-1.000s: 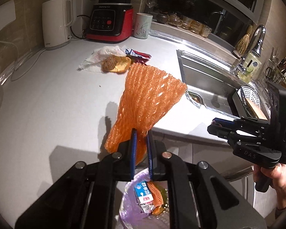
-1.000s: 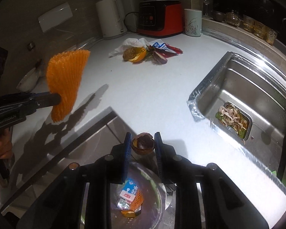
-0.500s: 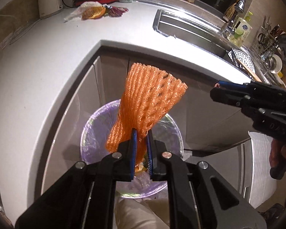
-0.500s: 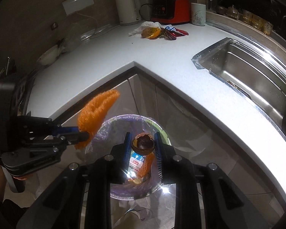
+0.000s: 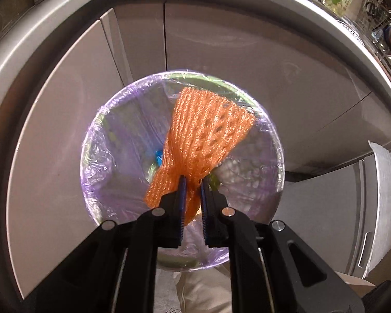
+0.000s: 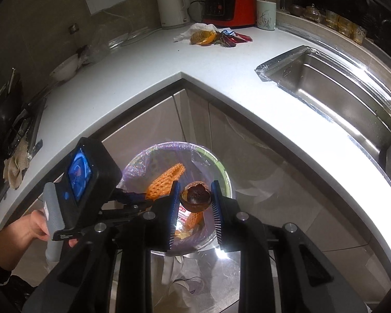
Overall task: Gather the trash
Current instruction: 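Carry net and chestnut over the bin and open both grippers to drop them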
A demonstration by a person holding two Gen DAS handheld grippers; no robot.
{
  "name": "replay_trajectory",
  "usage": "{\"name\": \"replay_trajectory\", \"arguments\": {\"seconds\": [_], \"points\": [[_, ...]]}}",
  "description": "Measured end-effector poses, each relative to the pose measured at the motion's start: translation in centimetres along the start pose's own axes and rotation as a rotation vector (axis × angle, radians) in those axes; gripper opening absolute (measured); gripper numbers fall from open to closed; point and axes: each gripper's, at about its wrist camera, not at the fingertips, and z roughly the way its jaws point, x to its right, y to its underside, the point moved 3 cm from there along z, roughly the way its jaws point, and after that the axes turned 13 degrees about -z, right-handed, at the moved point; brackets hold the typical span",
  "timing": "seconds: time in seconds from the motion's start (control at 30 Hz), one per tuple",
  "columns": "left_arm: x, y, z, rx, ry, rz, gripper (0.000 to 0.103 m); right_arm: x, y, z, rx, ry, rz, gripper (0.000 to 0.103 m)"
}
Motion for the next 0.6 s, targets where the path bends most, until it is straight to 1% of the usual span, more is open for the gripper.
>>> {"name": "replay_trajectory", "arguments": {"seconds": [0.03, 0.07, 0.1, 0.13, 0.17, 0.2, 0.23, 0.33, 0.43, 0.5, 0.57, 0.6], "points": [[0.0, 0.1, 0.4, -0.010, -0.005, 0.006, 0.010, -0.1, 0.0, 0.0, -0.003, 0.000, -0.001, 0.025], [0.1, 0.2, 0.7, -0.019, -0.009, 0.010, 0.015, -0.2, 0.0, 0.0, -0.006, 0.000, -0.002, 0.025], [0.1, 0.3, 1.0, -0.028, -0.014, 0.013, 0.026, -0.2, 0.0, 0.1, -0.008, 0.001, -0.004, 0.025], [0.2, 0.3, 1.1, -0.028, -0.019, 0.018, 0.033, -0.2, 0.0, 0.1, -0.010, 0.001, -0.006, 0.025], [0.3, 0.4, 1.0, -0.017, -0.028, 0.024, 0.049, -0.3, 0.0, 0.2, -0.013, 0.001, -0.007, 0.025], [0.5, 0.3, 0.8, -0.004, -0.034, 0.026, 0.055, -0.4, 0.0, 0.2, -0.014, 0.000, -0.007, 0.025], [0.6, 0.3, 0.6, 0.010, -0.035, 0.029, 0.056, -0.4, 0.0, 0.3, -0.016, -0.003, -0.008, 0.025], [0.7, -0.4, -0.1, 0.013, -0.023, 0.025, 0.057, -0.4, -0.2, 0.8, -0.023, -0.011, -0.013, 0.025], [0.3, -0.9, -1.8, 0.036, -0.023, 0.020, 0.059, -0.4, -0.2, 1.6, -0.031, -0.024, -0.012, 0.025], [-0.2, -1.3, -3.6, 0.070, -0.020, 0.020, 0.069, -0.3, -0.1, 2.5, -0.038, -0.036, -0.006, 0.025], [-0.9, -1.8, -5.8, 0.113, -0.014, 0.003, 0.073, -0.4, 0.0, 3.8, -0.048, -0.055, 0.000, 0.025], [-1.2, -1.8, -7.0, 0.132, -0.008, -0.007, 0.073, -0.5, 0.1, 4.5, -0.052, -0.066, 0.002, 0.025]]}}
